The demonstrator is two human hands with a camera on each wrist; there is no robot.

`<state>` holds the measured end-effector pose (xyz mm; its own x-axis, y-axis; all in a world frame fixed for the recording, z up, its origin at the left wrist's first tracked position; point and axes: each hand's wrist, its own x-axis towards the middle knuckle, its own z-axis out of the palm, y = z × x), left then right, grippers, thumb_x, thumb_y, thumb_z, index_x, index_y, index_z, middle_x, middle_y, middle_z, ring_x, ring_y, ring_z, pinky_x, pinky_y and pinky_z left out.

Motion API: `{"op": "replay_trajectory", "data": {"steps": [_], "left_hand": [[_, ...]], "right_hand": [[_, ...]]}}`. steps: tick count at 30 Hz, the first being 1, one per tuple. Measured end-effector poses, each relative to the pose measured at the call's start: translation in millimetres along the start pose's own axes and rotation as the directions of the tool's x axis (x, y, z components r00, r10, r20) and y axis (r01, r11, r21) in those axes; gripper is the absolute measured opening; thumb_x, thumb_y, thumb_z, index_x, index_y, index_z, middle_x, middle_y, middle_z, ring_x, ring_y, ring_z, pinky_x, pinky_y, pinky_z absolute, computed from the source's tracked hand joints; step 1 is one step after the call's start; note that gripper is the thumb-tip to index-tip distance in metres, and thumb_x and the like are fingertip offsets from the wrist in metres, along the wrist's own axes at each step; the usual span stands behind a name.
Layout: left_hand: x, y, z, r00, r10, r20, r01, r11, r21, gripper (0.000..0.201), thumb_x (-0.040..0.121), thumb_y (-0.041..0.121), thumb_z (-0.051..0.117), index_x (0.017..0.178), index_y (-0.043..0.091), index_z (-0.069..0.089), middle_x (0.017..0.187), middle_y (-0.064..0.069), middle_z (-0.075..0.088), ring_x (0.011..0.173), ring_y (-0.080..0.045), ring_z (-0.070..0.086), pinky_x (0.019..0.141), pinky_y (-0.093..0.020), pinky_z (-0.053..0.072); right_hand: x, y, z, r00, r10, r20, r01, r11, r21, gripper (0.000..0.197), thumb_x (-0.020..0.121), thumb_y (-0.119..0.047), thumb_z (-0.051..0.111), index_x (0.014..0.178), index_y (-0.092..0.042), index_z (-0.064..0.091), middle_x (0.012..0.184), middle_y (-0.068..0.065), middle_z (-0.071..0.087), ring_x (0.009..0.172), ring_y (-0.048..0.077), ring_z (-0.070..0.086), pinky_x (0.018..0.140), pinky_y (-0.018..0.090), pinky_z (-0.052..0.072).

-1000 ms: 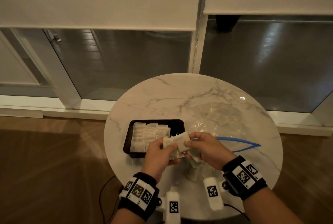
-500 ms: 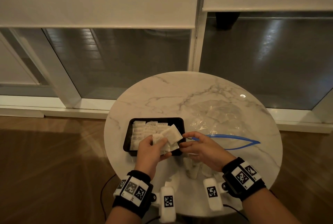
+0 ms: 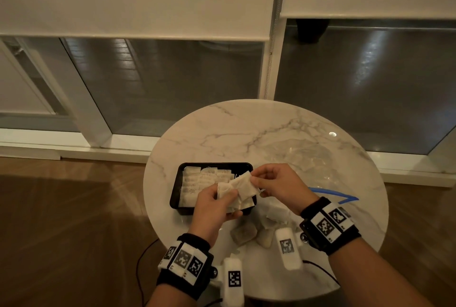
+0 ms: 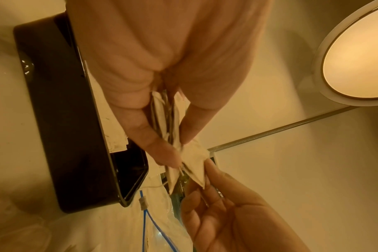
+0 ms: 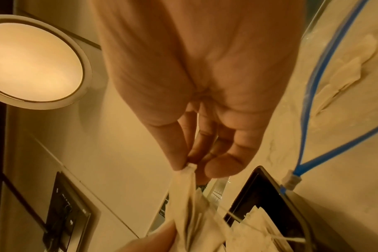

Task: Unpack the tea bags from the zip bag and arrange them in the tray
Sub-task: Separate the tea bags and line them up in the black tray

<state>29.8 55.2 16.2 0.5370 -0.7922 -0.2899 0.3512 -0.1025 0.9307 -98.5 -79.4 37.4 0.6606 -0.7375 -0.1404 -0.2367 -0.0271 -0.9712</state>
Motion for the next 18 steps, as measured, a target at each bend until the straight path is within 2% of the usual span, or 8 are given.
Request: {"op": "replay_trajectory", "data": {"steps": [5,8,10,13,16,18], "left_hand": [[4.1,0.0,-5.9,0.999,0.005,-0.032,-0.006,1.000,-0.026,0.013,0.096,0.011,0.065,0.107,0.013,0.072,0.103,-0.009,0.077,0.094,-0.025,0.074,0.068,-0.034,0.061],[10.9,-0.3,-13.2,0.987,-0.002,-0.160,-0.009,0.998,-0.067,0.013,0.098,0.010,0.062,0.108,0.010,0.070,0.106,-0.009,0.073,0.098,-0.026,0.071,0.067,-0.032,0.062],[16.5,-1.2,-21.5,0.966,-0.006,-0.258,-0.023,0.994,-0.110,0.012,0.099,0.008,0.060,0.107,0.009,0.068,0.108,-0.009,0.070,0.101,-0.025,0.069,0.063,-0.029,0.061],[21.1,-2.6,-34.6,0.942,-0.004,-0.336,-0.046,0.989,-0.141,0.012,0.099,0.007,0.058,0.105,0.012,0.068,0.109,-0.009,0.070,0.102,-0.025,0.068,0.064,-0.028,0.062],[23.0,-5.8,-42.5,0.933,-0.009,-0.361,-0.045,0.989,-0.140,0.015,0.099,0.008,0.058,0.111,0.011,0.068,0.112,-0.010,0.070,0.103,-0.025,0.068,0.069,-0.031,0.062],[23.8,-8.1,-44.1,0.933,-0.010,-0.359,-0.041,0.990,-0.136,0.015,0.099,0.008,0.058,0.110,0.010,0.068,0.112,-0.010,0.071,0.102,-0.025,0.069,0.070,-0.032,0.062]], "right_hand": [[10.5,-10.1,-1.0,0.996,0.019,0.090,-0.007,0.991,-0.136,0.007,0.090,-0.009,0.072,0.096,-0.011,0.074,0.076,-0.002,0.070,0.066,0.009,0.063,0.060,0.024,0.052],[23.3,-18.0,-3.2,1.000,-0.024,0.011,0.026,0.966,-0.255,0.006,0.091,-0.009,0.070,0.096,-0.010,0.074,0.079,-0.002,0.067,0.063,0.005,0.059,0.054,0.014,0.046],[38.3,-20.1,-6.0,0.998,-0.066,-0.020,0.053,0.920,-0.387,0.008,0.092,-0.008,0.068,0.096,-0.013,0.073,0.082,-0.004,0.066,0.068,0.004,0.058,0.060,0.013,0.045],[62.6,-15.5,-6.4,1.000,-0.023,0.018,0.029,0.778,-0.628,0.017,0.094,-0.006,0.063,0.104,-0.016,0.073,0.094,-0.001,0.067,0.087,0.013,0.061,0.077,0.023,0.045],[80.9,-14.7,3.6,0.997,0.028,0.077,0.041,0.649,-0.759,0.026,0.094,0.000,0.056,0.109,-0.013,0.074,0.107,0.005,0.070,0.097,0.018,0.064,0.080,0.024,0.048],[91.0,-18.6,13.7,0.992,0.060,0.113,0.056,0.588,-0.807,0.027,0.093,0.003,0.055,0.107,-0.012,0.074,0.109,0.007,0.069,0.100,0.020,0.066,0.081,0.024,0.051]]}}
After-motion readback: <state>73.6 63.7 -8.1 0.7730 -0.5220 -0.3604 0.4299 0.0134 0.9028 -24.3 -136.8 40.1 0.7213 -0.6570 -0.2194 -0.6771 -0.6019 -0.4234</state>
